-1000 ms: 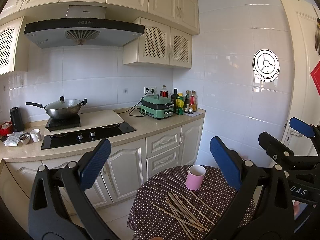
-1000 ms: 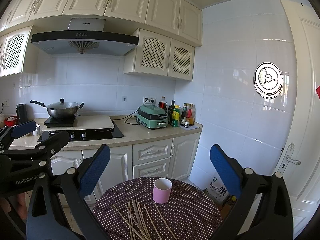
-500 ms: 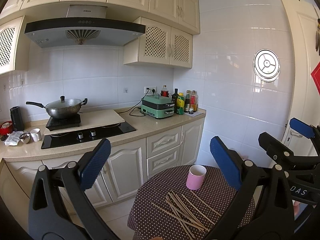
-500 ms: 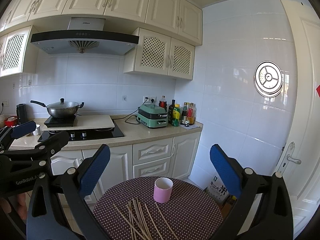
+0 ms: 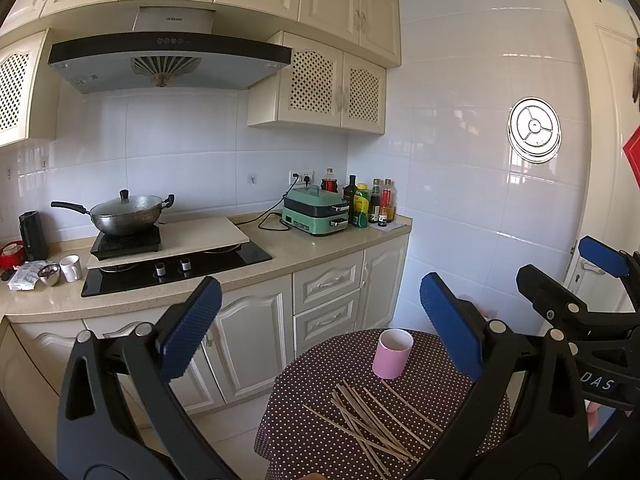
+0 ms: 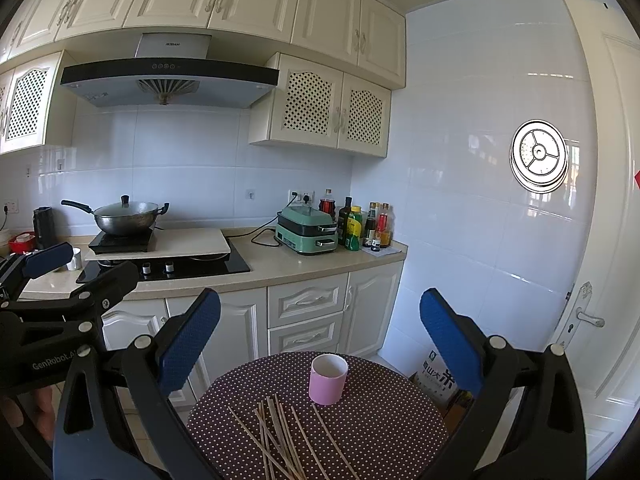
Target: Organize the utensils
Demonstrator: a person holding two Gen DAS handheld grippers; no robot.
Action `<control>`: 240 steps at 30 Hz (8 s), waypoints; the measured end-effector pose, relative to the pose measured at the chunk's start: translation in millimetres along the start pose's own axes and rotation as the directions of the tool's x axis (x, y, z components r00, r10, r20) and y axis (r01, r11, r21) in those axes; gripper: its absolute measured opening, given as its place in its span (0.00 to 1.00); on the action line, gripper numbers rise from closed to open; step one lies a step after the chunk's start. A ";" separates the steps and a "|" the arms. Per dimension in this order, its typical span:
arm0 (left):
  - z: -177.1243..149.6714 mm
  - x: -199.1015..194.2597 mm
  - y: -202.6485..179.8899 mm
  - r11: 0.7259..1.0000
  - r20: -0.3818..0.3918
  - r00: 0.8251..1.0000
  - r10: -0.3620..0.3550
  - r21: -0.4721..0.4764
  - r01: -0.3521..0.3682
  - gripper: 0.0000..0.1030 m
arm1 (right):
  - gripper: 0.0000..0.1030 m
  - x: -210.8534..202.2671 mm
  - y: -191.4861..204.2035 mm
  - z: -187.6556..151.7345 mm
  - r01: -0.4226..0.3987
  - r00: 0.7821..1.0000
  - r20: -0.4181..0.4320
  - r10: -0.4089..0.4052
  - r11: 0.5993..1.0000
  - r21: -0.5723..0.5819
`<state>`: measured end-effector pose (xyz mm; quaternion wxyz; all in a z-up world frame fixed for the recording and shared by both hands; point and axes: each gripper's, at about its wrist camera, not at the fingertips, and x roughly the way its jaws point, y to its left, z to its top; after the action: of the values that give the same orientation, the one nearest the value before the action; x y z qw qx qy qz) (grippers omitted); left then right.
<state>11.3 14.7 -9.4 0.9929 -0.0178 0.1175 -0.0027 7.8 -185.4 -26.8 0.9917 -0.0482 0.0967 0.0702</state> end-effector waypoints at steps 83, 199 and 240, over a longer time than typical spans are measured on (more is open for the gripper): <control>-252.9 287.0 23.6 0.931 -0.833 0.549 -0.065 -0.248 -0.267 0.87 | 0.42 309.8 -36.8 -222.1 -0.323 0.516 -0.805 0.292 0.937 0.133; -34.9 362.4 -89.2 0.951 -0.466 0.836 -0.290 -0.236 0.199 0.05 | 0.04 382.7 -114.3 -96.7 -0.225 0.786 -0.518 0.339 0.936 0.271; -134.3 269.0 8.4 0.926 -0.621 0.731 -0.282 -0.375 0.038 0.61 | 0.22 271.1 -27.6 -157.0 -0.137 0.706 -0.633 0.317 0.938 0.317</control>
<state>241.4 15.9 -203.0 0.8630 -0.1956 0.4597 -0.0754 246.2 -194.5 -231.7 0.8698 0.0655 0.4629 0.1578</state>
